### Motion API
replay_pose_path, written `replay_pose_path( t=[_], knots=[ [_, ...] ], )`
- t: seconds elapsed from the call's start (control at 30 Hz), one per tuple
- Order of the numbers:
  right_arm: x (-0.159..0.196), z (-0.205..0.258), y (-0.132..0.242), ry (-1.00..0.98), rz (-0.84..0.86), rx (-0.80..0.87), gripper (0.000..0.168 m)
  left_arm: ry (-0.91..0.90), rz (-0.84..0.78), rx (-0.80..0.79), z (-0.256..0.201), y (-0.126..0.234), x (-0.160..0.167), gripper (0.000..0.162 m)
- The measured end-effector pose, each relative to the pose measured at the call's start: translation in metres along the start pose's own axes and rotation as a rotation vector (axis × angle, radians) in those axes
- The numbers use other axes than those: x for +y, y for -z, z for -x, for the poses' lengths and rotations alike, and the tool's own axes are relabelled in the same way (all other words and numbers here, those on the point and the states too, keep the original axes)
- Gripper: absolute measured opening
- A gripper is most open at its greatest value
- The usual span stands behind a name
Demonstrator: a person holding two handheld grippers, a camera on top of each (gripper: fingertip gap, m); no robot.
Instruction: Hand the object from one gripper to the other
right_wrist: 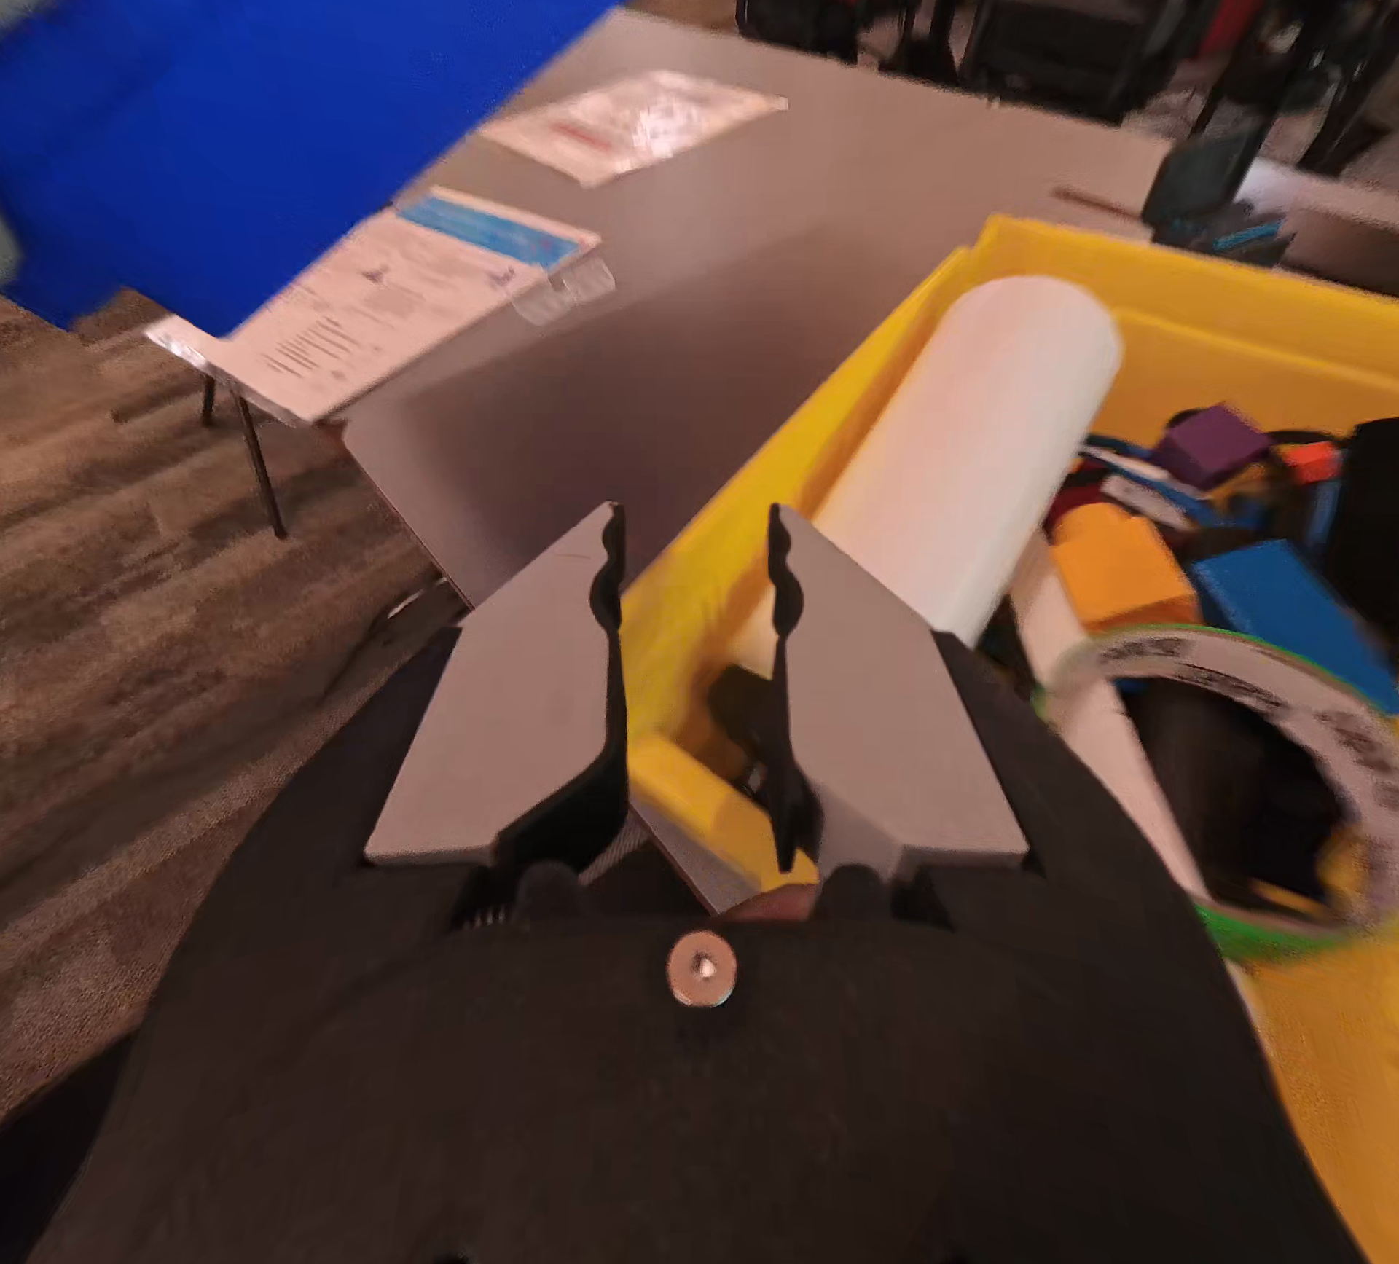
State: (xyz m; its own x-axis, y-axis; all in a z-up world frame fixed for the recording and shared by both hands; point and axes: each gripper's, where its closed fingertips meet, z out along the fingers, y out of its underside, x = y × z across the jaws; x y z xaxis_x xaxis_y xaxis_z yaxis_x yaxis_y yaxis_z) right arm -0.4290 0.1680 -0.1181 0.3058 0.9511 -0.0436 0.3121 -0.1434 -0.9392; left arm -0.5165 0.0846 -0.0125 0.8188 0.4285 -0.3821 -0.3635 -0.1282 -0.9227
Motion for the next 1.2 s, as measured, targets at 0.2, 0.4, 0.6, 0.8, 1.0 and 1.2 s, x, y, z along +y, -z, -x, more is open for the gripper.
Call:
replay_pose_path(
  t=[0.2, 0.4, 0.6, 0.8, 1.0, 1.2],
  knots=[
    [-0.03, -0.049, 0.075, 0.014, -0.141, 0.076, 0.065, -0.044, -0.078, 0.069, -0.037, 0.005, -0.045, 0.002],
    [-0.022, -0.225, 0.18, 0.001, -0.162, 0.573, 0.073, -0.058, -0.207, 0.341, -0.168, -0.003, -0.114, 0.002],
    [0.02, -0.299, 0.27, -0.07, -0.147, 0.768, 0.075, -0.077, -0.242, 0.577, -0.314, 0.001, -0.14, 0.002],
    [0.053, -0.33, 0.308, -0.135, -0.122, 0.821, 0.076, -0.097, -0.192, 0.699, -0.417, 0.003, -0.119, 0.002],
    [0.074, -0.349, 0.311, -0.18, -0.086, 0.84, 0.076, -0.019, -0.074, 0.802, -0.478, -0.012, -0.08, 0.002],
    [0.076, -0.341, 0.296, -0.159, -0.065, 0.801, 0.077, 0.069, -0.008, 0.866, -0.462, -0.007, -0.062, 0.041]
  ],
)
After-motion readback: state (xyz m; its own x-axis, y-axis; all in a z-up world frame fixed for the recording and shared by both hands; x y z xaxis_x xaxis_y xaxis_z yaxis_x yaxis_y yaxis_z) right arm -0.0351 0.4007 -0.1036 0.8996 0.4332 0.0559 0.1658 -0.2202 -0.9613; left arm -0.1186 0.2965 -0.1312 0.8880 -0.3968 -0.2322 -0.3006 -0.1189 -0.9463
